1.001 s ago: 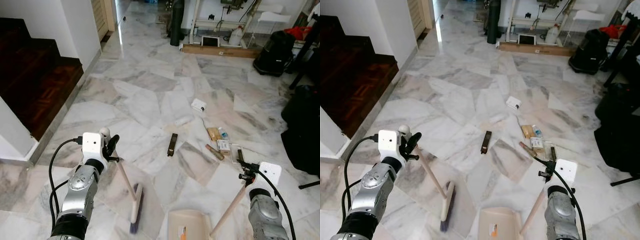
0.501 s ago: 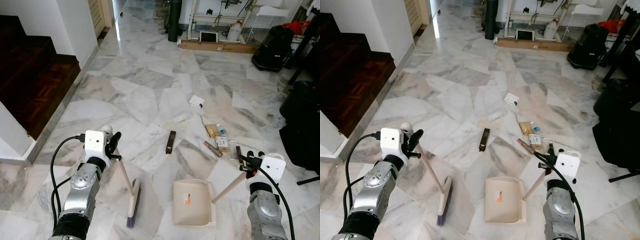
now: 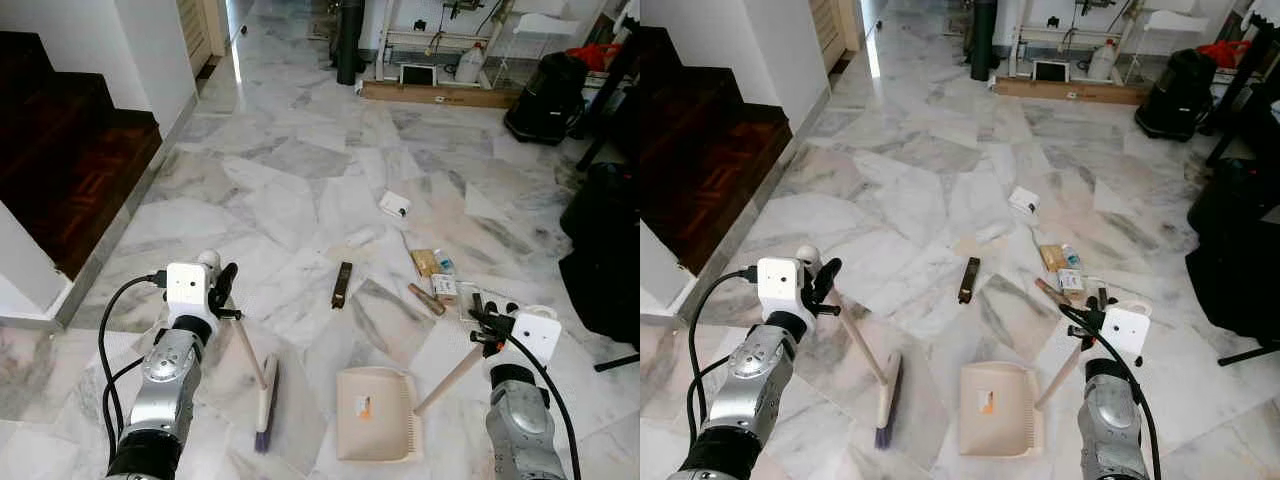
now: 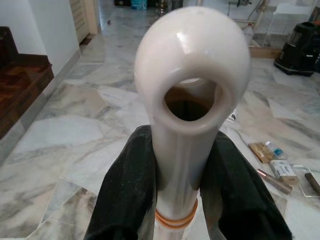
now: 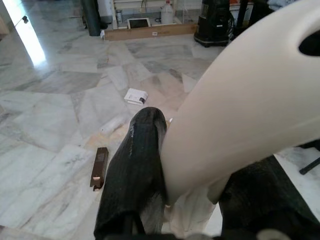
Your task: Sweep floor
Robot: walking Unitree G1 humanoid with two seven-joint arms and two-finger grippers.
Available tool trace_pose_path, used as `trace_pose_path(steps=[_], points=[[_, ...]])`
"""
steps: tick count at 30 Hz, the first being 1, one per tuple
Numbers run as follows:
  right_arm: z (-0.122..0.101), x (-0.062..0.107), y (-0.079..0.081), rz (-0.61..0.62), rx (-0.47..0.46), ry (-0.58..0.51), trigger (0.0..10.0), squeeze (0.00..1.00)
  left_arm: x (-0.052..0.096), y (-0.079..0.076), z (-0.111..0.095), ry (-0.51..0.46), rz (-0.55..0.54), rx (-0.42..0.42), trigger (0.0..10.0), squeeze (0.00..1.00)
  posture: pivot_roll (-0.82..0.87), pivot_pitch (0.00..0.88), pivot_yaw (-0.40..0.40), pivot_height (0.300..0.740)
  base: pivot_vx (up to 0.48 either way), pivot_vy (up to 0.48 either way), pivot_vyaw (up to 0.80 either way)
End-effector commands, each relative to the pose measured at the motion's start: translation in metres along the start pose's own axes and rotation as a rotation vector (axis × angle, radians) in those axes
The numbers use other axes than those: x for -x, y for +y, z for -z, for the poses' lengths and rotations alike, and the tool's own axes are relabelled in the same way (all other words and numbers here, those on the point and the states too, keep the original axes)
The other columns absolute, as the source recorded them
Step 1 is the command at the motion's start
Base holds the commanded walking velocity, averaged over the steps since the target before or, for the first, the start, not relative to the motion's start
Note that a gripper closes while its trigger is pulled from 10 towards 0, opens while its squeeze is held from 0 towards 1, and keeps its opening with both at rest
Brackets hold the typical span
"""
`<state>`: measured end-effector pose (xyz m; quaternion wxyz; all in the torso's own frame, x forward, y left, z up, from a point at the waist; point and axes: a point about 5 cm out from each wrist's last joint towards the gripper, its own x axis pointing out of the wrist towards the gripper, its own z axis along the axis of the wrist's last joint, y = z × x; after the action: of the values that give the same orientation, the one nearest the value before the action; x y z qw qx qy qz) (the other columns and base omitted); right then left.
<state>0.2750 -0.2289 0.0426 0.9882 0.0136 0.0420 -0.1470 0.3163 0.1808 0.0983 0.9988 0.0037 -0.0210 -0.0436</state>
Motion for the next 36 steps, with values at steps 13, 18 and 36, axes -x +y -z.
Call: trace_pose_path(steps=[13, 18, 36], points=[[-0.0048, 0.0000, 0.0001, 0.000, -0.014, -0.039, 10.0, 0.00, 0.0016, 0.0056, -0.0070, -0.044, -0.030, 0.003, 10.0, 0.00, -0.09, 0.000, -0.020, 0.740, 0.308, 0.000, 0.00], [-0.0046, -0.0001, -0.0002, -0.002, -0.012, -0.036, 10.0, 0.00, 0.0019, 0.0069, -0.0068, -0.044, -0.036, 0.002, 10.0, 0.00, -0.09, 0.000, -0.020, 0.740, 0.349, 0.000, 0.00], [-0.0089, -0.0043, -0.0020, 0.002, -0.016, -0.044, 10.0, 0.00, -0.0008, 0.0092, -0.0108, -0.051, -0.042, -0.002, 10.0, 0.00, -0.09, 0.029, -0.022, 0.740, 0.349, 0.000, 0.00]])
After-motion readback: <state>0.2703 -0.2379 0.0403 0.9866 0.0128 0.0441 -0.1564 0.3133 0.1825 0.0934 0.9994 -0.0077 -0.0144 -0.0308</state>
